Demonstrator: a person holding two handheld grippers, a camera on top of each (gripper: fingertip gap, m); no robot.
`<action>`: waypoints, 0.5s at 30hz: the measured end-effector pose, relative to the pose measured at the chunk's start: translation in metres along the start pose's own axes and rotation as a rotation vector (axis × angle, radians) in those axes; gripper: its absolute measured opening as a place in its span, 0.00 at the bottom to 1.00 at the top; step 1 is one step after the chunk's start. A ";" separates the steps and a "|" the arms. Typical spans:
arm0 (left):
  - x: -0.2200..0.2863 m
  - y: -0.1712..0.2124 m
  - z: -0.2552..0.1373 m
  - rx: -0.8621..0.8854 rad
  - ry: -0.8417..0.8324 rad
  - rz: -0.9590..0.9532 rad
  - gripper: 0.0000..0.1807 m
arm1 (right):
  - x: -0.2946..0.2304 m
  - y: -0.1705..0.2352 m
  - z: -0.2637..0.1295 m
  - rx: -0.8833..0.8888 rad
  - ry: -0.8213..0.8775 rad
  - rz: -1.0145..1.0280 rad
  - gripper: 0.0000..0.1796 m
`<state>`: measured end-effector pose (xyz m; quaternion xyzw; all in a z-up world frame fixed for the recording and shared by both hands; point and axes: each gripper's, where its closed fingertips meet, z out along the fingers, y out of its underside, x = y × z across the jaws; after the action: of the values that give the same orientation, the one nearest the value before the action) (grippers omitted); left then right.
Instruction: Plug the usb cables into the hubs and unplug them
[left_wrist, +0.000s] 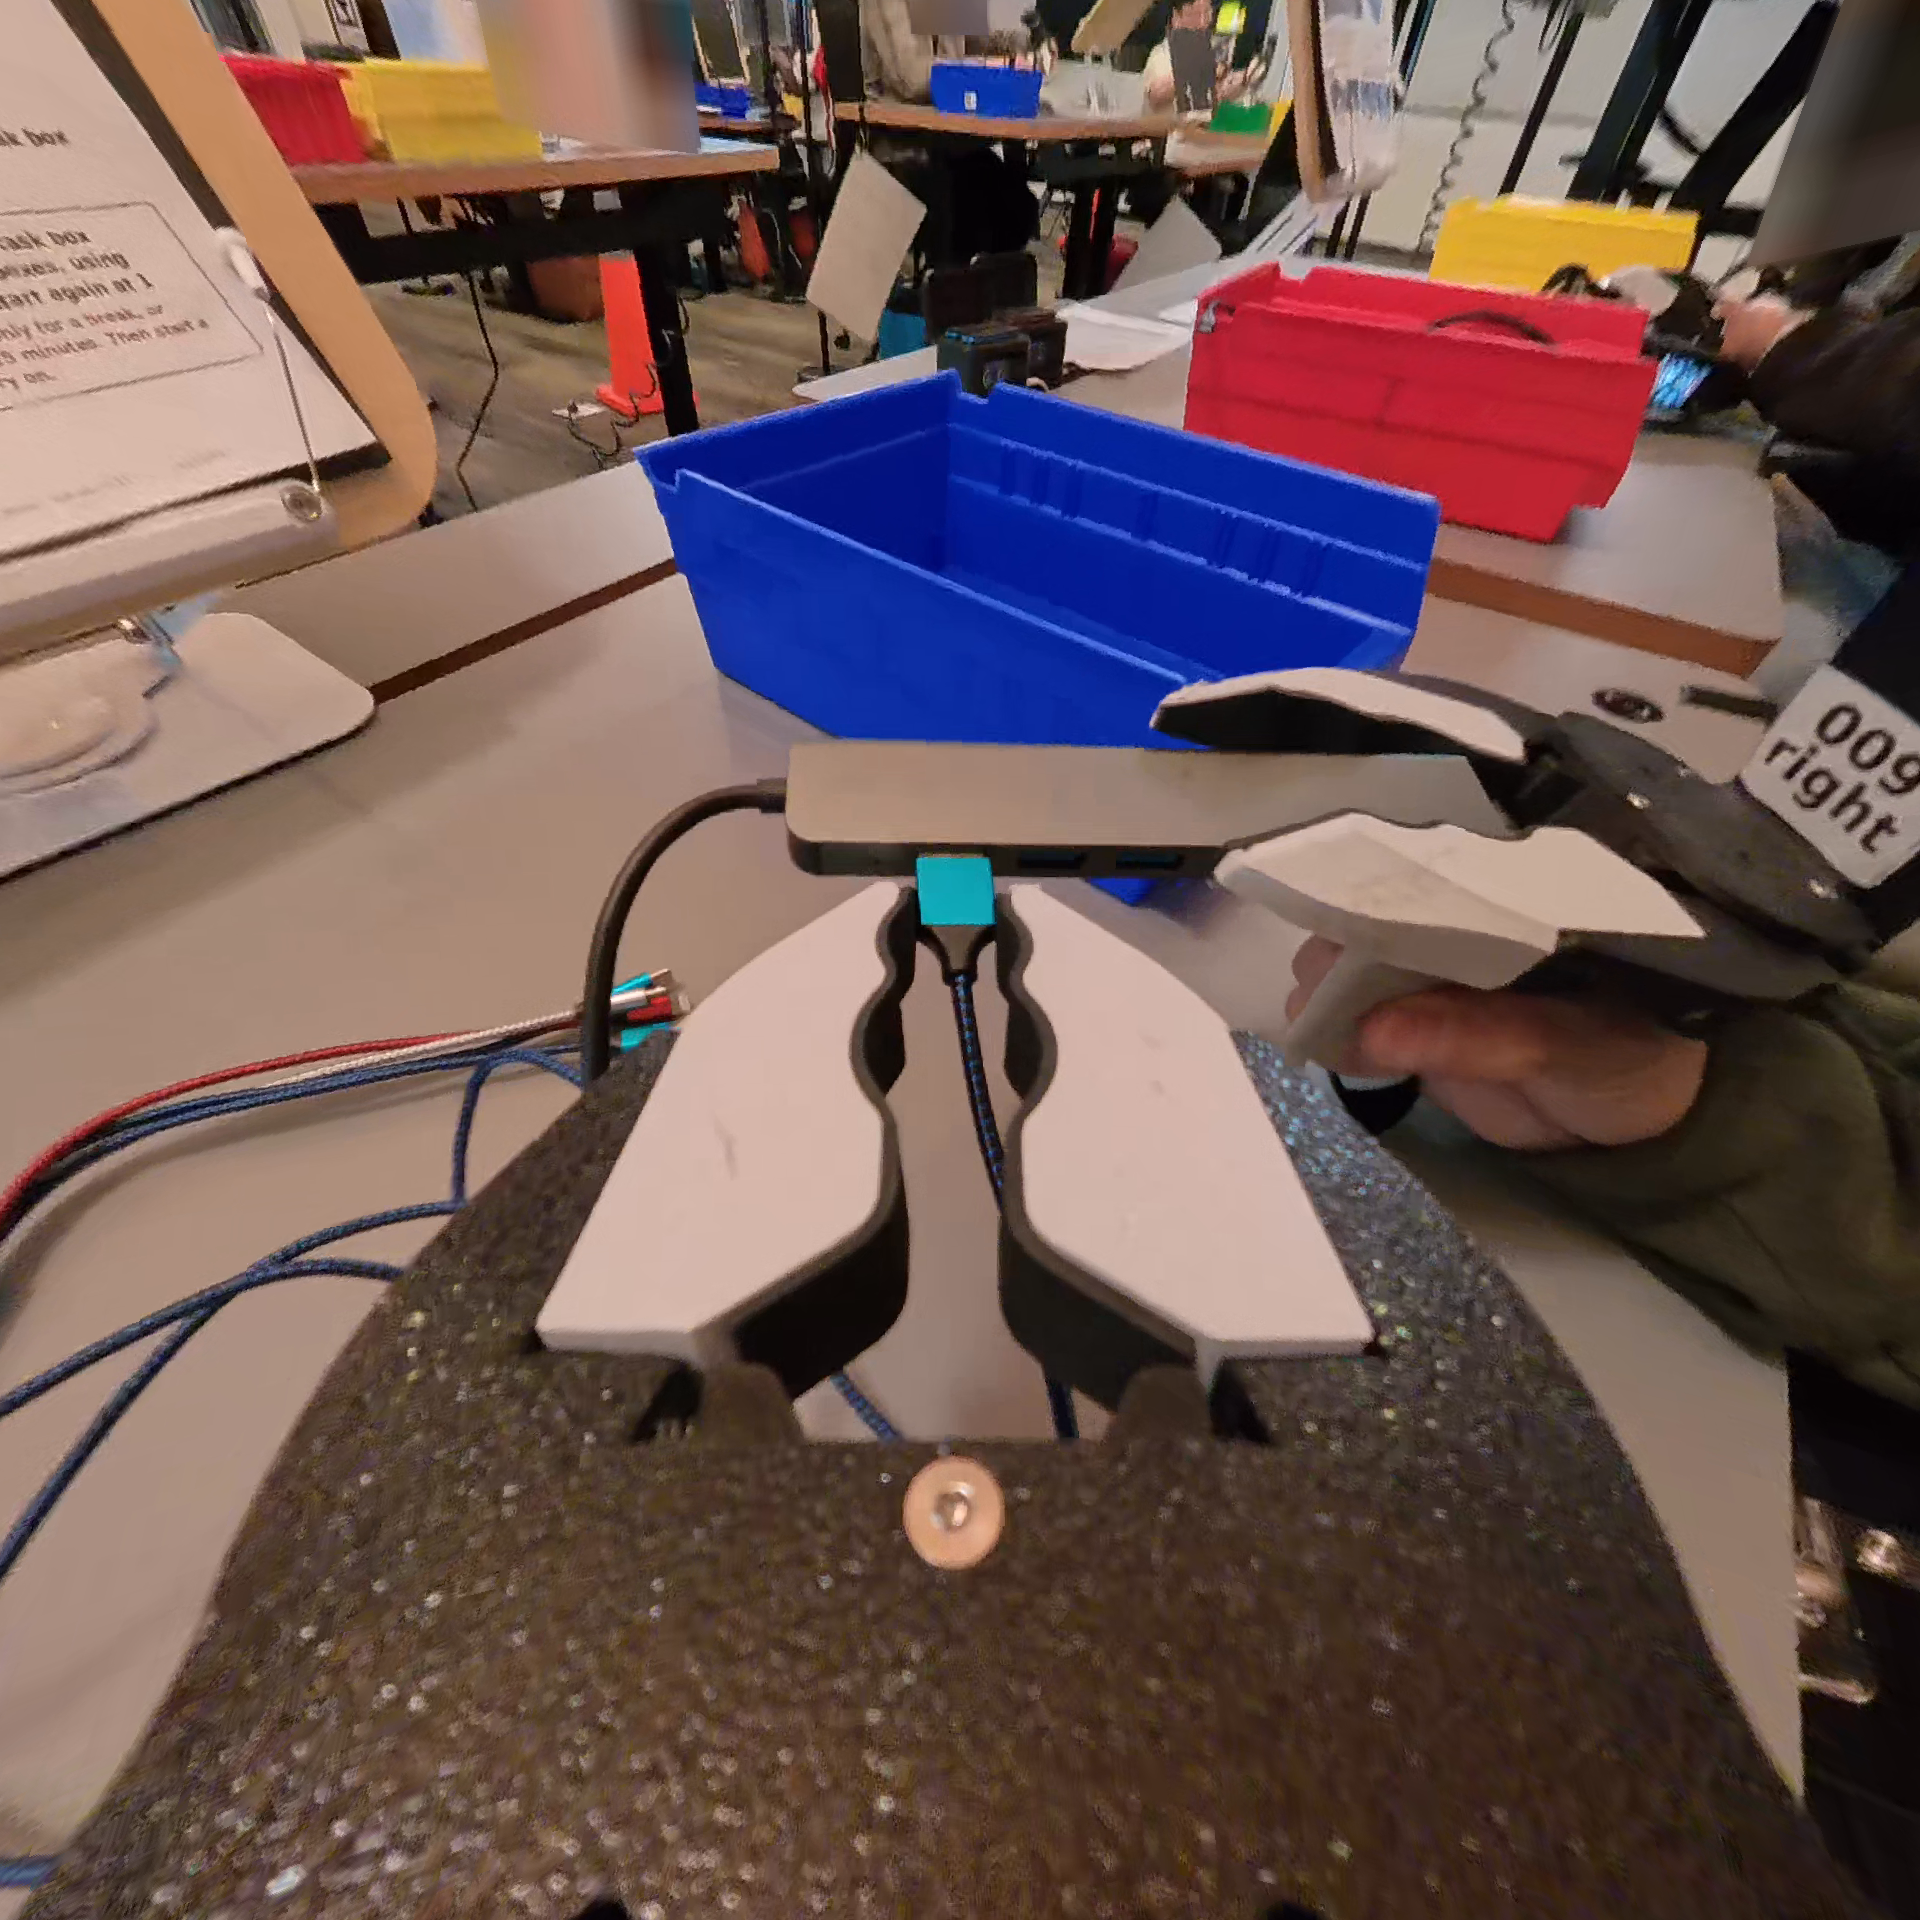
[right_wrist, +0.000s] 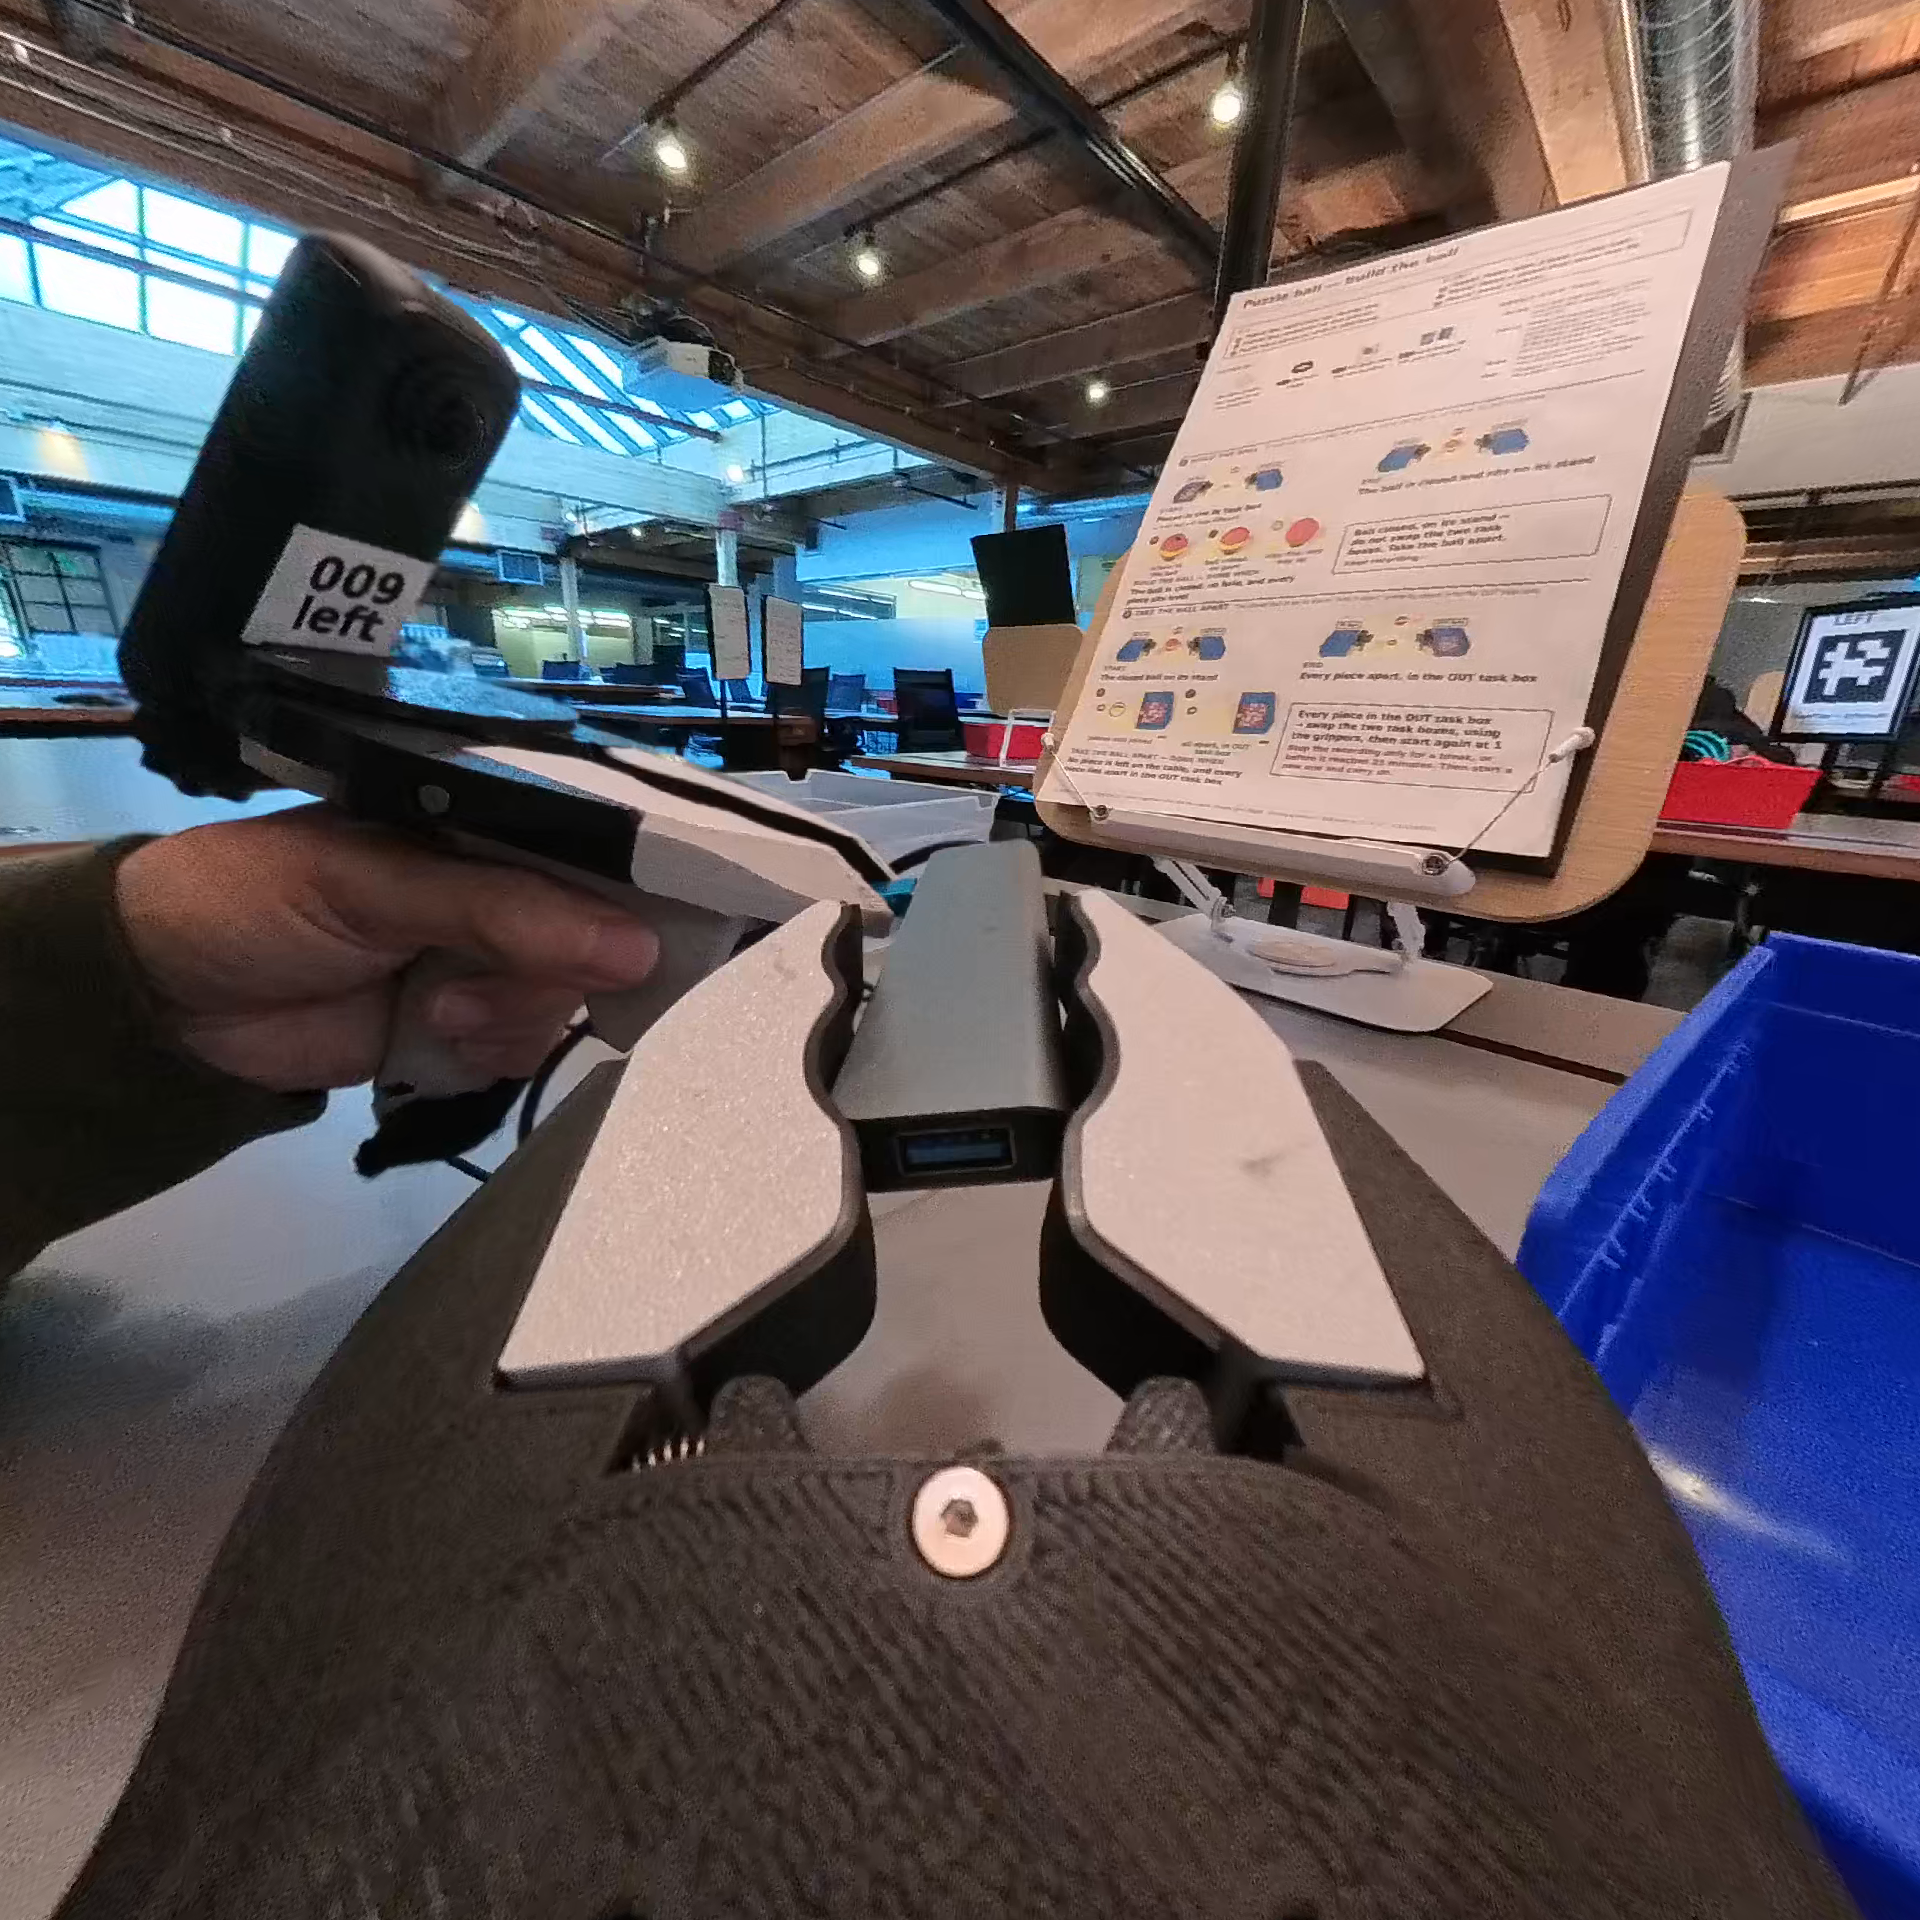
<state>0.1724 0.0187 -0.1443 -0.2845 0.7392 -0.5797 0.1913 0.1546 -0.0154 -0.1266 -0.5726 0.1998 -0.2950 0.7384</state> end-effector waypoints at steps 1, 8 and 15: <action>-0.001 0.001 0.001 0.011 0.006 -0.015 0.07 | 0.000 0.001 0.001 -0.008 0.000 0.000 0.21; -0.001 -0.005 0.000 0.083 -0.035 0.092 0.07 | -0.001 0.000 0.001 0.001 -0.010 -0.003 0.21; 0.001 -0.012 0.001 0.170 -0.050 0.036 0.07 | -0.001 -0.004 -0.001 0.036 0.001 -0.004 0.21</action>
<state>0.1744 0.0156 -0.1329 -0.2684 0.6874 -0.6294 0.2433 0.1525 -0.0162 -0.1231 -0.5593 0.1935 -0.3005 0.7479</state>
